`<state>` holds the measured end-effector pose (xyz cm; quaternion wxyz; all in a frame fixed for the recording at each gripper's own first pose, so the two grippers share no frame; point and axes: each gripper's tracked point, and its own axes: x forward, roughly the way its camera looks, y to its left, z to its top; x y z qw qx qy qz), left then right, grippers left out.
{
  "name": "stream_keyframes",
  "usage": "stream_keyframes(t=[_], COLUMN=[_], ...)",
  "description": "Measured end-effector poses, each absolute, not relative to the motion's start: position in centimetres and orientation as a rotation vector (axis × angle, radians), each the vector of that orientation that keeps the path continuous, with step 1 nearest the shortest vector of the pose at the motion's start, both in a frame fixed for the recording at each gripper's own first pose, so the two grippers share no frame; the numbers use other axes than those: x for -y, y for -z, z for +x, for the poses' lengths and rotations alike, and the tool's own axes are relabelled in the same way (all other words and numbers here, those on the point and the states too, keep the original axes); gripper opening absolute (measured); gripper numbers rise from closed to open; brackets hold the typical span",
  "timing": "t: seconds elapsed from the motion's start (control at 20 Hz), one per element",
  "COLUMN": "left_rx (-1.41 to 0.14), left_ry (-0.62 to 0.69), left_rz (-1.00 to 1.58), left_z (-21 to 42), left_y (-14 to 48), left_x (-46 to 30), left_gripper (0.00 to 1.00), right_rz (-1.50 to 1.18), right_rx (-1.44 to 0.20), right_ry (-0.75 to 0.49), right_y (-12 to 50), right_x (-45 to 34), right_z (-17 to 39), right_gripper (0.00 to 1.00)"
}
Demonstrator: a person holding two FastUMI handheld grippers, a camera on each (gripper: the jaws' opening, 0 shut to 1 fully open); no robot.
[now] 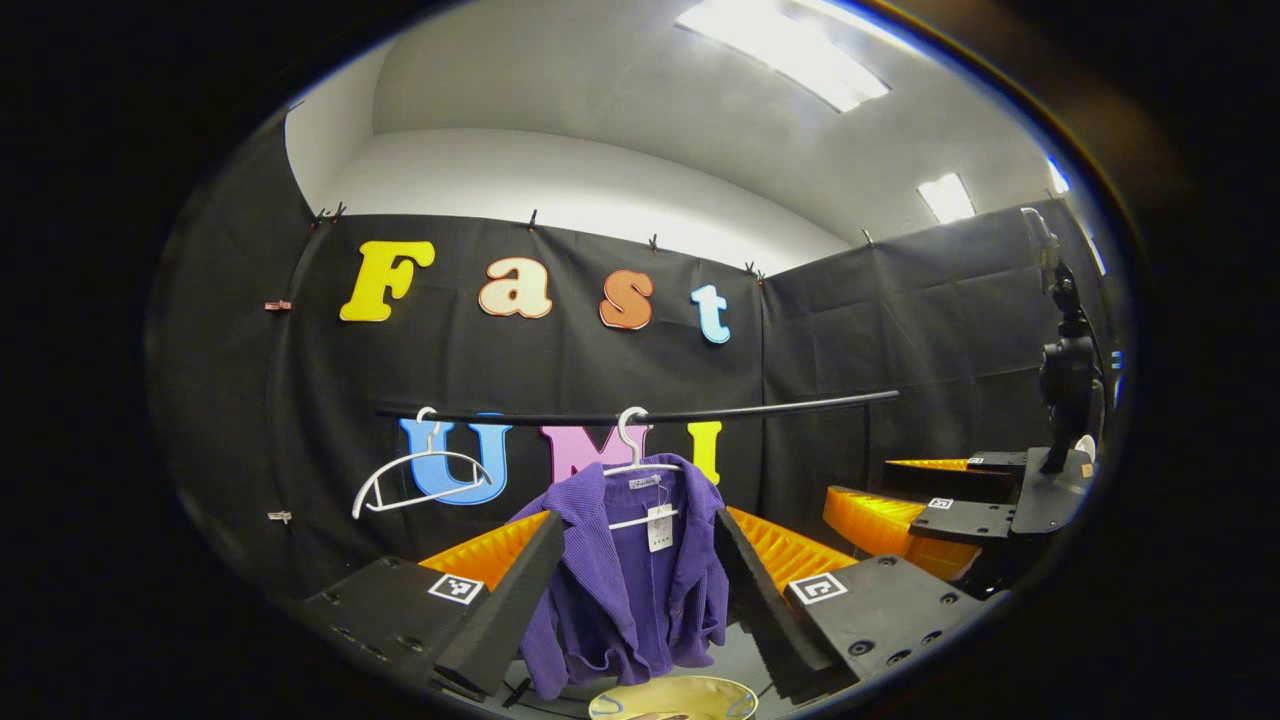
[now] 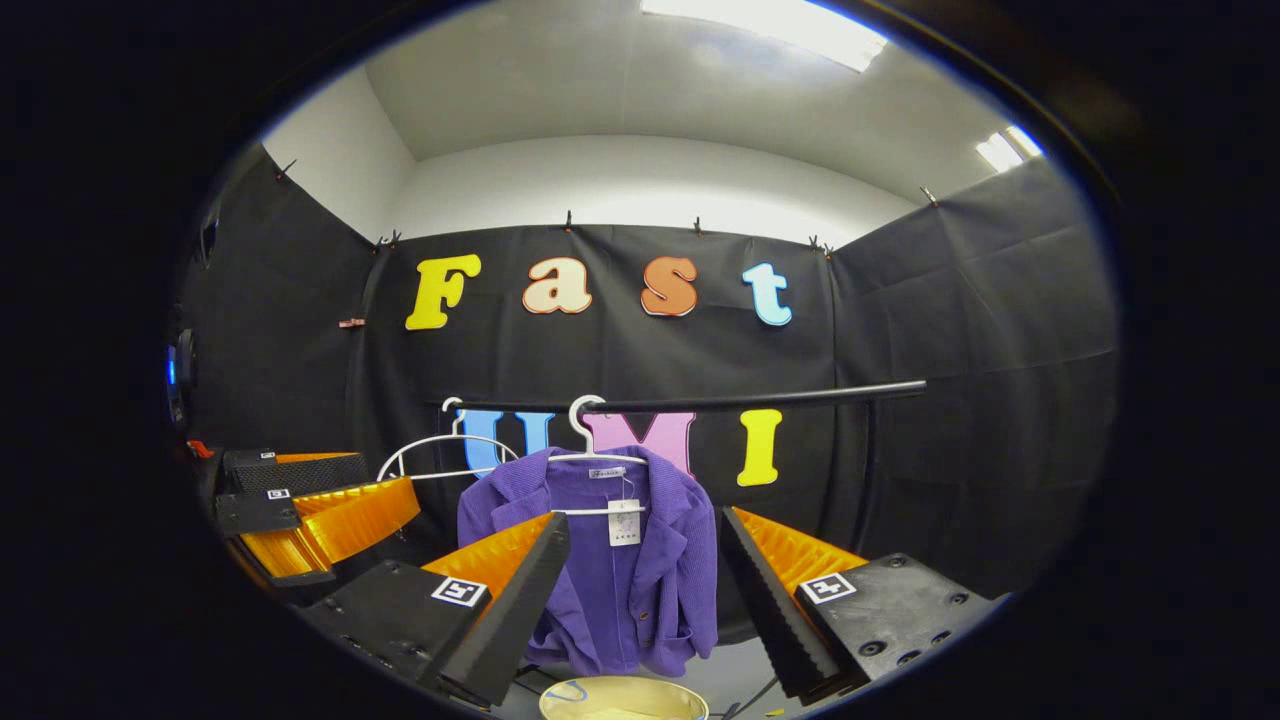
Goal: Grasp the clothes on the hanger with both hands and then place them into the laundry hamper below.
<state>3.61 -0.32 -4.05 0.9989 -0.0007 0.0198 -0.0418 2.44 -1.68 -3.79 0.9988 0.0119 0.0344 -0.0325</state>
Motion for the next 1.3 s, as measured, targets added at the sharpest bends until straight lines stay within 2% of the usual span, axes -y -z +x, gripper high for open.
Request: stream_keyframes(t=[0.35, 0.6, 0.65, 0.7, 0.8, 1.0, 1.05, 1.1, 1.25, 1.3], left_rx=[-0.040, 0.001, 0.008, 0.008, -0.005, -0.028, -0.034, -0.046, -0.079, -0.077], left_ry=[0.001, -0.124, -0.154, -0.179, -0.223, -0.325, -0.340, -0.348, -0.382, -0.385], left_rz=[0.027, -0.019, -0.016, -0.010, 0.002, -0.006, -0.004, -0.006, -0.028, -0.053], left_z=[8.5, 13.1, 13.9, 14.8, 16.4, 18.7, 19.3, 19.8, 21.2, 21.8], left_y=[7.6, 10.8, 11.5, 12.3, 14.1, 17.2, 18.0, 18.7, 20.9, 21.3], left_x=[1.0, 0.4, 0.3, 0.2, 0.1, -2.0, -2.4, -2.6, -3.6, -3.6], left_gripper=[0.95, 0.95, 0.92, 0.95, 0.94, 0.95, 0.92, 0.95, 0.95, 0.92], right_rz=[0.063, 0.107, 0.105, 0.103, 0.112, 0.126, 0.126, 0.127, 0.136, 0.141], right_rx=[-0.070, -0.027, -0.024, -0.023, -0.039, -0.095, -0.103, -0.112, -0.138, -0.144], right_ry=[-0.024, -0.096, -0.103, -0.109, -0.130, -0.169, -0.174, -0.177, -0.191, -0.203], right_y=[7.4, 10.9, 11.5, 12.2, 13.7, 16.8, 17.4, 17.9, 19.7, 20.2], right_x=[2.5, 3.4, 3.8, 4.3, 4.6, 5.3, 5.5, 5.7, 6.1, 6.0], right_z=[8.9, 13.9, 14.9, 15.9, 17.6, 19.9, 20.2, 20.6, 21.7, 22.0], right_gripper=[0.97, 0.97, 0.98, 0.97, 0.98, 0.99, 0.99, 0.99, 0.99, 0.99])
